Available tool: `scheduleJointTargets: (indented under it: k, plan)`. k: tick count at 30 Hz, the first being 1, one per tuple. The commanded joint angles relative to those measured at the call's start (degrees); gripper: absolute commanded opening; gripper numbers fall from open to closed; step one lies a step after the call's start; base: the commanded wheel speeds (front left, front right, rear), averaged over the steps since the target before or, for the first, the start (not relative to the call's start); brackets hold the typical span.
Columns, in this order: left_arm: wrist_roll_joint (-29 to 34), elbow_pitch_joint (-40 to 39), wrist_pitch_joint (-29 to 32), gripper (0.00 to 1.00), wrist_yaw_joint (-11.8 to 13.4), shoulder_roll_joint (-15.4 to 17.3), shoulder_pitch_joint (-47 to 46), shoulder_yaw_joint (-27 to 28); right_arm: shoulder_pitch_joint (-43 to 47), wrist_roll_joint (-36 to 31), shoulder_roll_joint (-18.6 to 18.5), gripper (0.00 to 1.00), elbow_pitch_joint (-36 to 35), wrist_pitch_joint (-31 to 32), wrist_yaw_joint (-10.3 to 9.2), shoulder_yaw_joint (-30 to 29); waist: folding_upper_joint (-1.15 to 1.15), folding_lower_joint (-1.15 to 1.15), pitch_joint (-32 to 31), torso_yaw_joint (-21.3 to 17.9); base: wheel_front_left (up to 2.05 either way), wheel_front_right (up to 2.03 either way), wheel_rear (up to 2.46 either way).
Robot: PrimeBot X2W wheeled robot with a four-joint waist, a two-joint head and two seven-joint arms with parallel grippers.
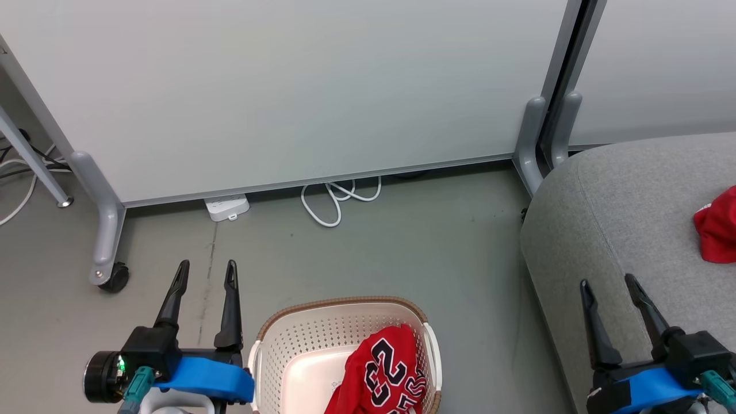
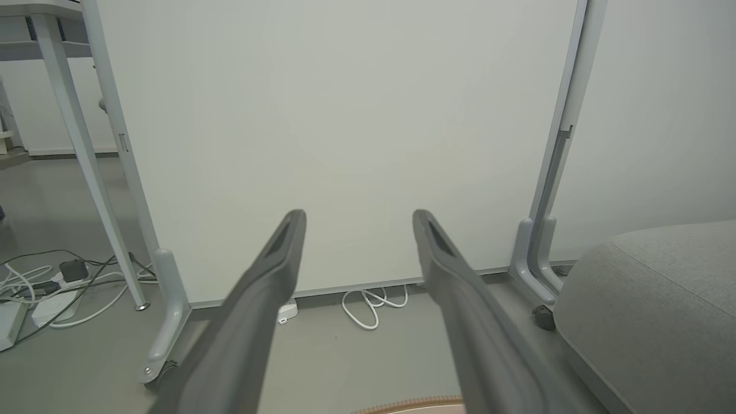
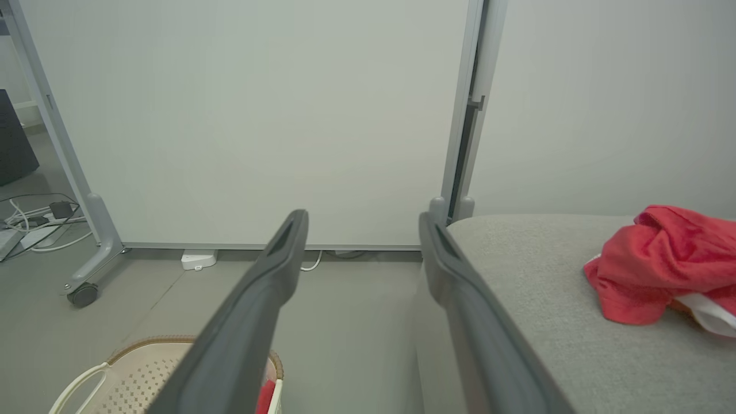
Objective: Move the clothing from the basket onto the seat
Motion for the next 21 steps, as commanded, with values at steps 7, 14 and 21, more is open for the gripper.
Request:
scheduleJointTargets:
  k: [7,14,21]
  plan:
    - [1.25,-0.25,-0.27,1.00,-1.15,-0.64,1.87,1.84,2.14,0.21,0.63,1.00,0.58,-0.20,0.01,-0.25,0.00,0.01,-0.96,0.30,0.00,0.00,0.00]
    - [1.84,-0.09,-0.27,1.00,-1.73,-1.07,2.50,2.59,2.65,0.25,0.99,1.00,1.01,-0.19,0.01,0.07,0.00,0.01,-1.19,0.37,0.00,0.00,0.00]
    - [2.40,0.10,-0.27,1.00,-2.15,-1.32,1.61,2.80,1.96,0.26,1.15,1.00,1.09,-0.20,0.01,0.42,0.00,0.01,-0.90,0.33,0.00,0.00,0.00]
